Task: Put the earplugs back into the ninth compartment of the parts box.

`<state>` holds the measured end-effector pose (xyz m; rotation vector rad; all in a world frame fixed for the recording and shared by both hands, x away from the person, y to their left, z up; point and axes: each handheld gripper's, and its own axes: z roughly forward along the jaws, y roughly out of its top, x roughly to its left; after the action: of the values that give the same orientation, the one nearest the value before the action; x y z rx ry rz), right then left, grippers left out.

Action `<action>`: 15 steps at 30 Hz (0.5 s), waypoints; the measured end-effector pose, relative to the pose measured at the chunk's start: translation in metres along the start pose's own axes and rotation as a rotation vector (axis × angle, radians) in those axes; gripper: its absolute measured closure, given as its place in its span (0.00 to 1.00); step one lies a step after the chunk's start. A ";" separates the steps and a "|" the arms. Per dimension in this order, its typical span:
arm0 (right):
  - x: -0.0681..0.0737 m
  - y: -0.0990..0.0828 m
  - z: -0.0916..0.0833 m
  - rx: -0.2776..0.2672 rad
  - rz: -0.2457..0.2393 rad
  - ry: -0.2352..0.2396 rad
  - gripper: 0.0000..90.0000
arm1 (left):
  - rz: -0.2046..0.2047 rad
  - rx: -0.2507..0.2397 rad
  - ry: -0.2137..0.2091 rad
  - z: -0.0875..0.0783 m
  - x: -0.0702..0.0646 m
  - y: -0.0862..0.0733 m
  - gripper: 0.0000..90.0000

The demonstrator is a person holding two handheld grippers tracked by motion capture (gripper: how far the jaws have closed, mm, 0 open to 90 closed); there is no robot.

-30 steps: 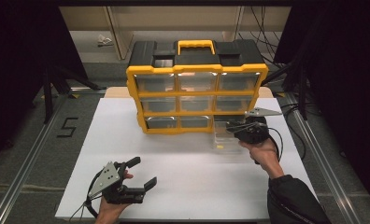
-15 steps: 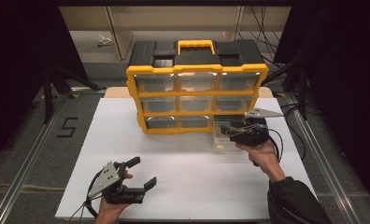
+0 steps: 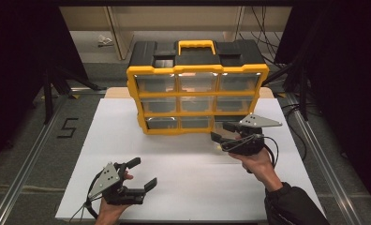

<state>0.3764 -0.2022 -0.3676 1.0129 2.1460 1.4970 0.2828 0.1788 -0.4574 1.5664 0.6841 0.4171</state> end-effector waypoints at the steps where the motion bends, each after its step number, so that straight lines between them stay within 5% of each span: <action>1: 0.003 -0.001 0.000 -0.007 -0.002 0.006 0.41 | 0.001 0.000 0.000 0.000 0.000 0.000 0.10; 15: 0.027 -0.010 -0.006 -0.073 -0.046 0.066 0.38 | -0.004 0.003 0.000 0.000 0.000 0.000 0.10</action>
<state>0.3500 -0.1889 -0.3704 0.8960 2.1273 1.5952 0.2830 0.1790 -0.4576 1.5673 0.6885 0.4130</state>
